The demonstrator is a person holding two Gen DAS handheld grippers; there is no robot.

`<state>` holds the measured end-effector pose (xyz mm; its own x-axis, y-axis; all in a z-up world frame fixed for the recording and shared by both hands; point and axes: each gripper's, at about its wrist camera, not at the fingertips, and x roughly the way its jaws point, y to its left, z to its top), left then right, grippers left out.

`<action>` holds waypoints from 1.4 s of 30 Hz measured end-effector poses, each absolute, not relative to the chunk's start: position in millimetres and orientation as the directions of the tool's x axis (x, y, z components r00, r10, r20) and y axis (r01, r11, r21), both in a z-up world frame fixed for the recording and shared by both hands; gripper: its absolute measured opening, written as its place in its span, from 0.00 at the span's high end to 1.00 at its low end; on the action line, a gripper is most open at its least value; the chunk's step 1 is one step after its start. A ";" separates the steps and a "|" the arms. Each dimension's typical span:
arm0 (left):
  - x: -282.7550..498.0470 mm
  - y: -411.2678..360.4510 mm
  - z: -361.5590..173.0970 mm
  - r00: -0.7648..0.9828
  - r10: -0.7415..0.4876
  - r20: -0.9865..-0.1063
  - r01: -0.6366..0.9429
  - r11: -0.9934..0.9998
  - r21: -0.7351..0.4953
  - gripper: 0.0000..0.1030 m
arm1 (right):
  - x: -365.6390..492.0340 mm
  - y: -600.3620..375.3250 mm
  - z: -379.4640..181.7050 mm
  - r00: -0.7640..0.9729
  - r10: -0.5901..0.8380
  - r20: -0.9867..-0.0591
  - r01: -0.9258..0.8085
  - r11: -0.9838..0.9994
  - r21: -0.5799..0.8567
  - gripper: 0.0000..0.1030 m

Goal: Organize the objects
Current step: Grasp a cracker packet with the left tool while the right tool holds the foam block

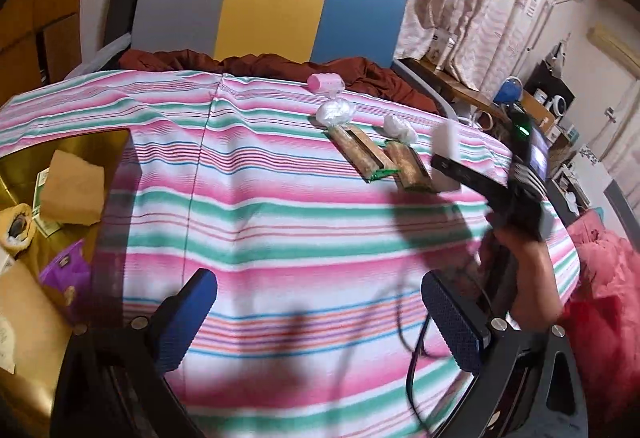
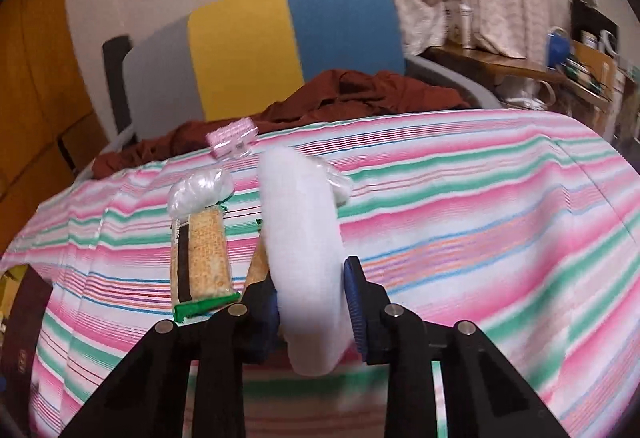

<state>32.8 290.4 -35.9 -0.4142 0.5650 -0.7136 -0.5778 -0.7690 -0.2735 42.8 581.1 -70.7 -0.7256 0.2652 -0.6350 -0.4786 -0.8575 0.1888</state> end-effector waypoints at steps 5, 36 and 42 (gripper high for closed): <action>15.4 319.7 -31.2 -0.423 0.564 -0.709 -0.567 -0.775 -0.279 0.00 | 66.8 584.6 -72.1 -0.727 0.303 -0.616 -0.542 -0.804 0.244 0.77; -79.9 500.3 -103.4 -0.479 0.368 -0.797 -0.582 -0.813 -0.025 0.02 | 121.6 625.5 -108.7 -0.753 0.331 -0.568 -0.643 -0.551 0.532 0.57; -80.2 467.3 -93.4 -0.500 0.401 -0.768 -0.575 -0.817 -0.052 0.48 | 121.4 625.8 -109.3 -0.755 0.332 -0.565 -0.642 -0.550 0.535 0.57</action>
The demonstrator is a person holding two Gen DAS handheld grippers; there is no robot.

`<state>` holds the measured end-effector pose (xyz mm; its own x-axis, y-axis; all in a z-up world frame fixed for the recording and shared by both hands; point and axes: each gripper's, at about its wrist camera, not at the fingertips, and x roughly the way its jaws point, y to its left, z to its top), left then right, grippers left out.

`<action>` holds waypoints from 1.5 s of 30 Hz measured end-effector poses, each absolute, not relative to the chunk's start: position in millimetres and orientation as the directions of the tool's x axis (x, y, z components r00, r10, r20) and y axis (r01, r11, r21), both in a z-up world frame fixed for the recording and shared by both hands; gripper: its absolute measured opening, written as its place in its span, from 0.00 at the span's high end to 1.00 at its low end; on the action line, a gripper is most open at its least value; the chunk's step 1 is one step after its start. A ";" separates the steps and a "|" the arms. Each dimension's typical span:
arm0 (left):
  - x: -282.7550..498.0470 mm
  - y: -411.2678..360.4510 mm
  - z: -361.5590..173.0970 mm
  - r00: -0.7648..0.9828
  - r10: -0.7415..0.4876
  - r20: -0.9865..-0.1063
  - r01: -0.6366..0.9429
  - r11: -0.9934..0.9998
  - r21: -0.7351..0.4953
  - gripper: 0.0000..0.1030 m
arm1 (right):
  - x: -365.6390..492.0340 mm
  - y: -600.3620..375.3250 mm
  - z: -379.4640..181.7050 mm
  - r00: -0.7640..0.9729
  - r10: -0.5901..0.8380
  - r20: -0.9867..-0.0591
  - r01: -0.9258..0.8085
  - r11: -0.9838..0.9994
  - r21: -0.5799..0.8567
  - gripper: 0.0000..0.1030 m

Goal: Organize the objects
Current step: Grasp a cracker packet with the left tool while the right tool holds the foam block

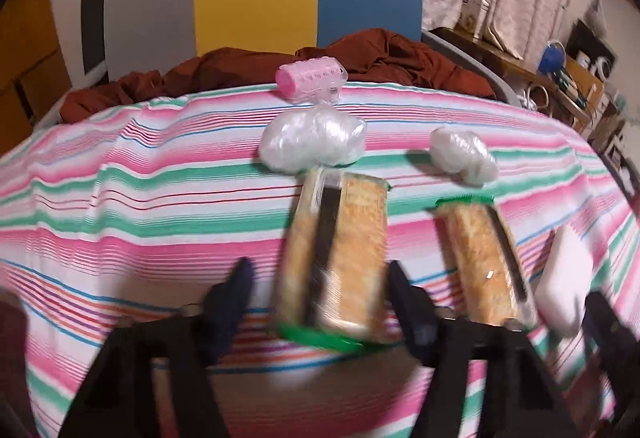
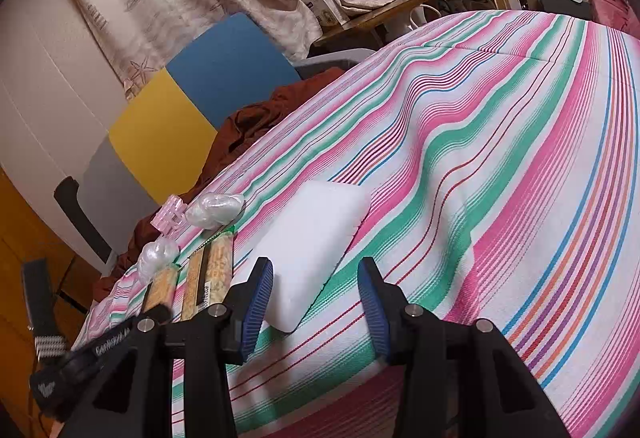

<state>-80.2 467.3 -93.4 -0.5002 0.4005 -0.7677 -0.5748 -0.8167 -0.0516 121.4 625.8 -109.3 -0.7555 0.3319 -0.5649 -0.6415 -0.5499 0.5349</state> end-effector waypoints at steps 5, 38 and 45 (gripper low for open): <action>-74.5 444.8 -92.0 -0.496 0.432 -0.753 -0.596 -0.800 -0.067 0.51 | 120.0 625.5 -107.8 -0.748 0.338 -0.572 -0.650 -0.550 0.525 0.57; -54.7 417.8 -98.2 -0.465 0.500 -0.731 -0.647 -0.755 -0.106 0.28 | 69.4 614.5 -90.5 -0.569 0.394 -0.721 -0.783 -0.526 0.331 0.57; -58.6 411.1 -97.8 -0.444 0.535 -0.719 -0.643 -0.749 -0.159 0.36 | 85.7 577.8 -78.9 -0.681 0.414 -0.603 -0.700 -0.612 0.370 0.70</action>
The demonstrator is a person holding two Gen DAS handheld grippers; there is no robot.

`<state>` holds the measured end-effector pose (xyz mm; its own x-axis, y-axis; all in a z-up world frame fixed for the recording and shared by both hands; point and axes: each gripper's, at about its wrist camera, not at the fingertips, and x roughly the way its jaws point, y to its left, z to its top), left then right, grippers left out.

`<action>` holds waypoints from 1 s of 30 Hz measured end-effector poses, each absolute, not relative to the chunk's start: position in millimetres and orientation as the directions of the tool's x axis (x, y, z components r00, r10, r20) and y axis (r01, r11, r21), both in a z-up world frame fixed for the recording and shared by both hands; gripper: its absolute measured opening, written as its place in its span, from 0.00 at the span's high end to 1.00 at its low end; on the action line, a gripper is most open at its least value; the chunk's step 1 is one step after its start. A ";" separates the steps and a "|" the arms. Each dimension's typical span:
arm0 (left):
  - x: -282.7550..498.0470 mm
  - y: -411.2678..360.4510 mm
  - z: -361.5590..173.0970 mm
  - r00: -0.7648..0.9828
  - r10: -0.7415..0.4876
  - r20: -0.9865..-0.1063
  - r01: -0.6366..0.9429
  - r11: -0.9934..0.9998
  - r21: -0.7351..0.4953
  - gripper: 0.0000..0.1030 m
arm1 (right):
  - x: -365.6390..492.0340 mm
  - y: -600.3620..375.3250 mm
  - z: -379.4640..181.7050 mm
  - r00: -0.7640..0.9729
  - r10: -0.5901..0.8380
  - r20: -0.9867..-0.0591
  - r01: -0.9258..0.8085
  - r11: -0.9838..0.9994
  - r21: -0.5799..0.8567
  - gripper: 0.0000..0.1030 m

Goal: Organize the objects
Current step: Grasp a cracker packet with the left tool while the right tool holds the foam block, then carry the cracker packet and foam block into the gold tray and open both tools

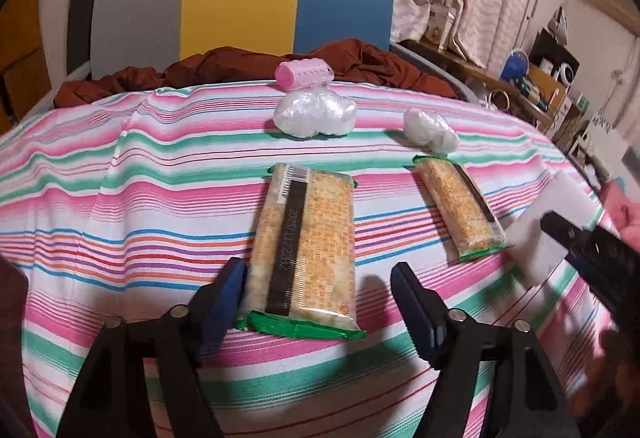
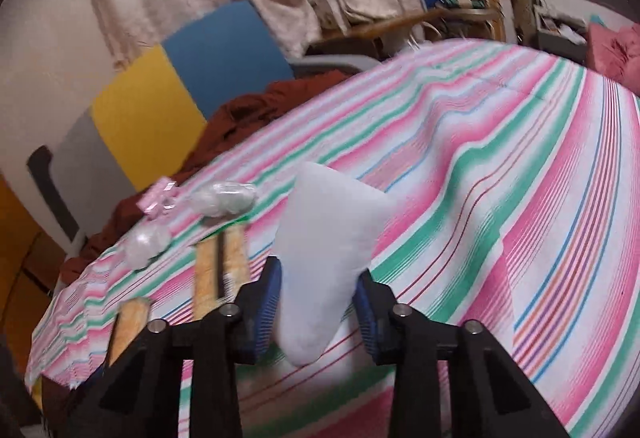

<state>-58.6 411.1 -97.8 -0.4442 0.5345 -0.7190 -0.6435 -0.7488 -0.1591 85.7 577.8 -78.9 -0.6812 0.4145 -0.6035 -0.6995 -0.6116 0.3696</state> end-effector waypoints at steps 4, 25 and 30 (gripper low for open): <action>-64.0 399.7 -96.2 -0.460 0.538 -0.707 -0.601 -0.774 -0.198 0.53 | 85.3 562.8 -75.5 -0.718 0.397 -0.572 -0.658 -0.654 0.372 0.74; -16.6 310.8 -70.3 -0.490 0.607 -0.626 -0.538 -0.775 -0.331 0.53 | 112.2 492.5 -57.5 -0.824 0.288 -0.488 -0.505 -0.763 0.403 0.82; 5.5 279.8 -46.4 -0.494 0.659 -0.567 -0.555 -0.741 -0.378 0.53 | 115.0 471.7 -52.7 -0.845 0.233 -0.482 -0.462 -0.771 0.437 0.82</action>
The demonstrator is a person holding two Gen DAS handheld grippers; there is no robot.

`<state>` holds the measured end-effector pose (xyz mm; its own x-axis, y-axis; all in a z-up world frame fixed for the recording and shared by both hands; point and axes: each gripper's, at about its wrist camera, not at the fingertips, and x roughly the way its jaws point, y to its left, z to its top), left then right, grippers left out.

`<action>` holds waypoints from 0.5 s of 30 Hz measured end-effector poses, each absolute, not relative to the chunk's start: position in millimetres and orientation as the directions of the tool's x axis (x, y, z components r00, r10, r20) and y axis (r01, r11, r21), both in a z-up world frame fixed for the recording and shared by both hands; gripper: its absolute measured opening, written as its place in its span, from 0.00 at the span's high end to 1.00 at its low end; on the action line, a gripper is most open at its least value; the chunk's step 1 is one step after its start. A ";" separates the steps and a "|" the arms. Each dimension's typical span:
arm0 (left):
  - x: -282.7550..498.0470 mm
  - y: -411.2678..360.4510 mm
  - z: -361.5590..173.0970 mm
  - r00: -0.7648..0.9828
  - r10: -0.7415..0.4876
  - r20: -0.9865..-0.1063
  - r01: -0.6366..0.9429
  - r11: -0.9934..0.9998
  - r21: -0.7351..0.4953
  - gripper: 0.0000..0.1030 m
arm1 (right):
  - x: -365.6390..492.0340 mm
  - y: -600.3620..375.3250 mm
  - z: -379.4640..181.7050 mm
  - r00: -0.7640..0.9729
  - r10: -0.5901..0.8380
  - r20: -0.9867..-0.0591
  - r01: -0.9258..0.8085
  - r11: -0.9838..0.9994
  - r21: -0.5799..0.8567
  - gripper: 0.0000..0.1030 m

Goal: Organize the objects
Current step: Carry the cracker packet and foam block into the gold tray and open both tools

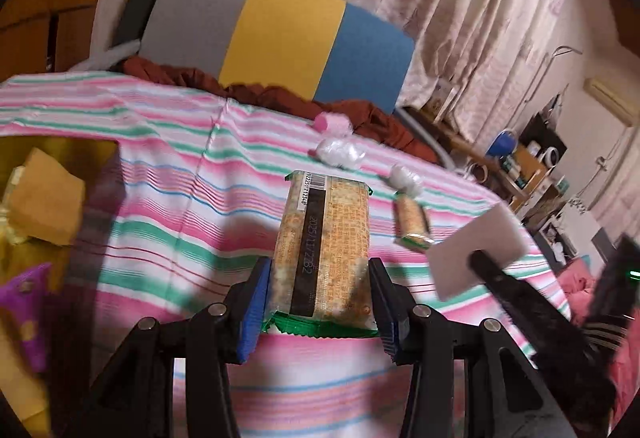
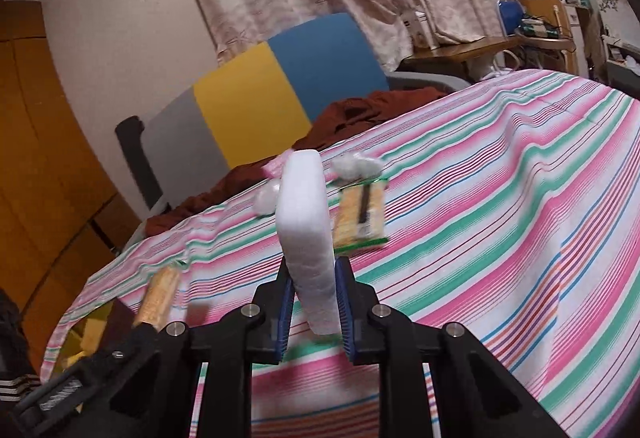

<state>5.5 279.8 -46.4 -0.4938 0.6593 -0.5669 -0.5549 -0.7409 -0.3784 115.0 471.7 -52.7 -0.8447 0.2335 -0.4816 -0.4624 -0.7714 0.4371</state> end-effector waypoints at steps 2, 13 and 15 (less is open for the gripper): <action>13.4 262.9 -36.9 -0.516 0.661 -0.545 -0.558 -0.742 -0.371 0.53 | 115.5 465.2 -52.6 -0.852 0.211 -0.479 -0.445 -0.773 0.452 0.82; 6.7 155.8 -24.6 -0.617 0.582 -0.529 -0.409 -0.812 -0.416 0.53 | 100.9 409.0 -55.1 -0.879 0.036 -0.476 -0.322 -0.782 0.534 0.82; 1.0 138.6 -26.7 -0.636 0.554 -0.538 -0.371 -0.830 -0.416 0.53 | 97.5 398.4 -50.4 -0.885 0.000 -0.466 -0.289 -0.783 0.550 0.82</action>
<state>1.0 138.6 -26.7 -0.6358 0.5537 -0.5379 -0.3711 -0.8302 -0.4159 97.5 398.4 -50.4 -0.8850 0.0000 -0.4656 -0.2893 -0.7834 0.5500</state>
